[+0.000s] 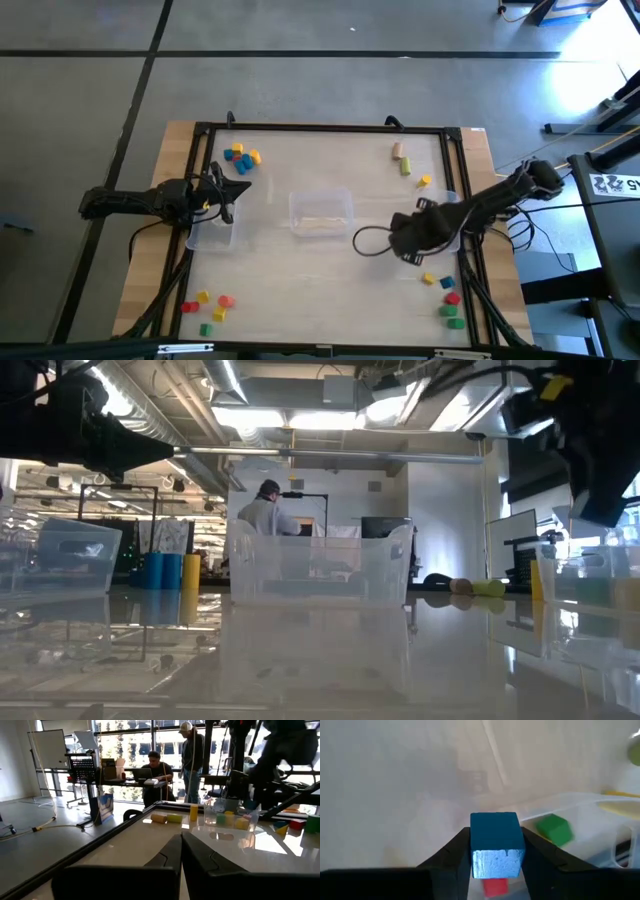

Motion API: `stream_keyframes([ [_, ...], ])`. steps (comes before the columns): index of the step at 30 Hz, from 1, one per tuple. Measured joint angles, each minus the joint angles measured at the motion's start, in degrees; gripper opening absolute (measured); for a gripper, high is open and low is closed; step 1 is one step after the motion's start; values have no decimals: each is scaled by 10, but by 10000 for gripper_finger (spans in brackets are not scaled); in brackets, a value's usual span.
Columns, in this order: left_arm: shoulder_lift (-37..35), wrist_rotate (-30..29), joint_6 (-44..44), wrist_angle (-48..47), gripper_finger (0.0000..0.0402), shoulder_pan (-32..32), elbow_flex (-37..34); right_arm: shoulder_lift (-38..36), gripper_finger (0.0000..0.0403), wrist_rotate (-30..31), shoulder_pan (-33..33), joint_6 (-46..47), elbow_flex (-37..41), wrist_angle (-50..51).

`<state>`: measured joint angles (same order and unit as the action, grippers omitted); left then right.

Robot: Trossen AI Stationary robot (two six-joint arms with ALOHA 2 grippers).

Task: Sort blocks by size
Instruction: Put the blue cube block into the right transparent bin

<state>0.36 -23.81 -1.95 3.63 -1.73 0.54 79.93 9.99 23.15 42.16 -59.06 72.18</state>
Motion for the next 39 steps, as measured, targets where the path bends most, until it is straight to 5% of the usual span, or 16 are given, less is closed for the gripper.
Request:
stream_keyframes([
  [11, 0, 0, -15, 0, 5, 0, 0, -205, 141, 64, -18, 124, 134, -5],
  [20, 2, -4, 2, 0, 12, 0, 0, -238, 144, 76, -18, 162, 181, -25],
  [31, 3, -9, 45, 0, 147, 0, 0, -228, 160, 93, -18, 187, 183, -11],
  [39, 3, -13, 54, -7, 208, 0, 6, -218, 226, 84, -18, 176, 180, -11],
])
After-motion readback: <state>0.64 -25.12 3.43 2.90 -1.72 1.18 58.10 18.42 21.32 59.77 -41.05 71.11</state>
